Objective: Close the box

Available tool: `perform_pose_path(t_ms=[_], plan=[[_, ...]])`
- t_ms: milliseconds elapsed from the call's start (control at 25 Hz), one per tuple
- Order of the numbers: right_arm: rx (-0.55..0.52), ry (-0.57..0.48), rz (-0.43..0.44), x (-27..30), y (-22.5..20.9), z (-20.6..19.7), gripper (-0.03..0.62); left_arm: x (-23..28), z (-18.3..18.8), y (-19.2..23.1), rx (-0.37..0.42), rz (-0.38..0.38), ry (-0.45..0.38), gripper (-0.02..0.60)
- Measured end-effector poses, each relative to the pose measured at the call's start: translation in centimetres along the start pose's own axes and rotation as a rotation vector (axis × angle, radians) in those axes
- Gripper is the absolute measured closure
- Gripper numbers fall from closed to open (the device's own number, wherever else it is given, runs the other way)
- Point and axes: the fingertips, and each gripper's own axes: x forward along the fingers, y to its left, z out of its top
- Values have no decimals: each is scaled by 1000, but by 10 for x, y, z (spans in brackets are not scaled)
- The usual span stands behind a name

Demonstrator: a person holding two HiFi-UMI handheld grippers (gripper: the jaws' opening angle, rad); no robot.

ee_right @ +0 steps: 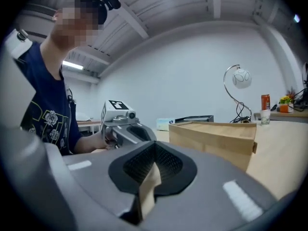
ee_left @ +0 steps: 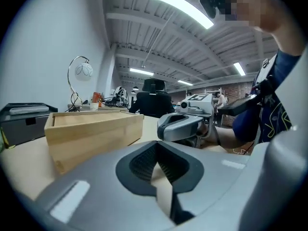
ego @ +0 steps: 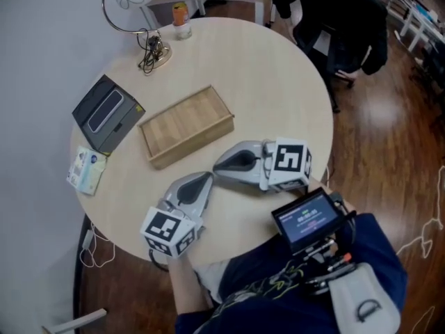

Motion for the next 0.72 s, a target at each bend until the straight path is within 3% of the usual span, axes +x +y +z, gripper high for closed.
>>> perform_pose_path(t_ms=[280, 720], plan=[[4, -15, -18, -4, -1, 2, 594, -18, 16, 5, 22, 92, -125, 581], [7, -15, -20, -3, -1, 2, 594, -21, 17, 6, 25, 99, -136, 581]])
